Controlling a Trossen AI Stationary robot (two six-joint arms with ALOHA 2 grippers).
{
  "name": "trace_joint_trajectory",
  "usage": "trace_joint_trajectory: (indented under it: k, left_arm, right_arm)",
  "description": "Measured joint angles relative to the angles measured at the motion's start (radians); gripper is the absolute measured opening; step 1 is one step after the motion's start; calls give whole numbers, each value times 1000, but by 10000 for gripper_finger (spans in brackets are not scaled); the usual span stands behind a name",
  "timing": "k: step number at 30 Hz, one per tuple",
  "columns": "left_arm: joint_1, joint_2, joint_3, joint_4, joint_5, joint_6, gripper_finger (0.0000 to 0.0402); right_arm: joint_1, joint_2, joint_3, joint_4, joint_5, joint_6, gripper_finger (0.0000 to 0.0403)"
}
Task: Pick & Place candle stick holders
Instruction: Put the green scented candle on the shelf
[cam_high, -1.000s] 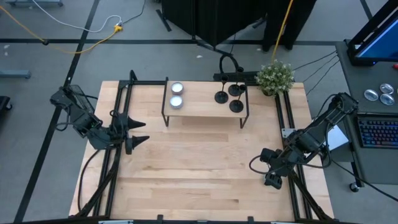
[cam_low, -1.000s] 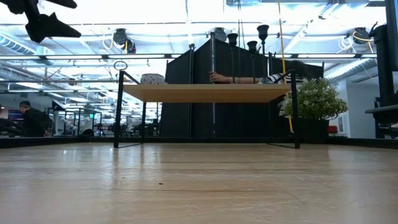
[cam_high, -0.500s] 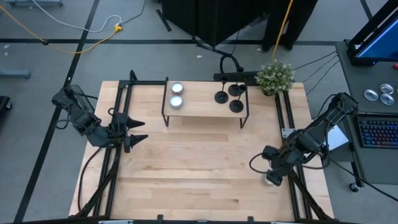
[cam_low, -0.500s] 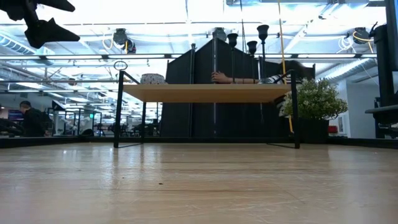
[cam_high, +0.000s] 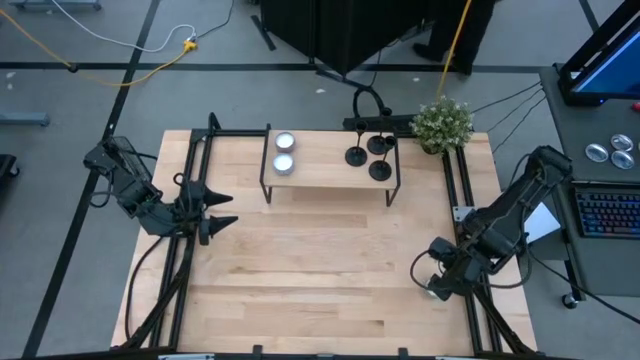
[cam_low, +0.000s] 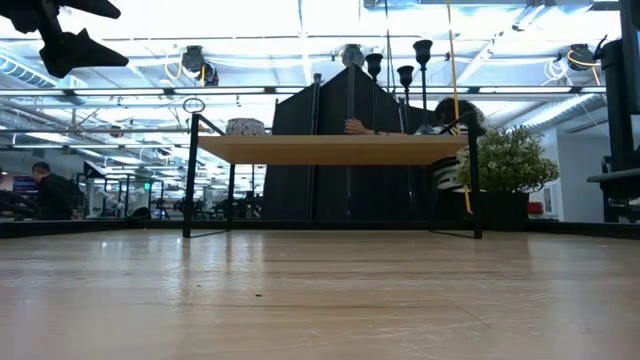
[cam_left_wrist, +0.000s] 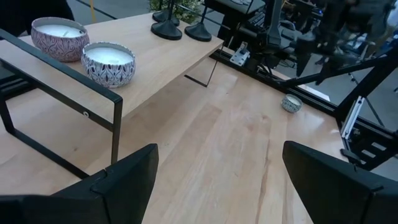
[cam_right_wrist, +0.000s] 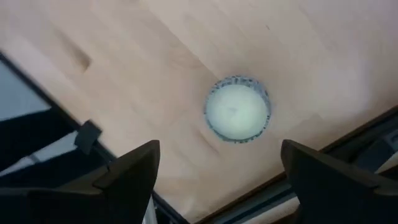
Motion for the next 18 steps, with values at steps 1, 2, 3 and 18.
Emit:
trace_joint_trajectory:
  k: [1,2,3,18]
  left_arm:
    - [0,0,0,0,0,-5,351]
    - [0,0,0,0,0,-11,351]
    - [0,0,0,0,0,-15,351]
    - [0,0,0,5,-5,-57,351]
  right_arm:
    - [3,1,-14,6,0,22,328]
    - [6,1,-26,13,1,42,329]
    - [7,0,-36,15,0,60,329]
    - [6,0,-228,260,0,217,329]
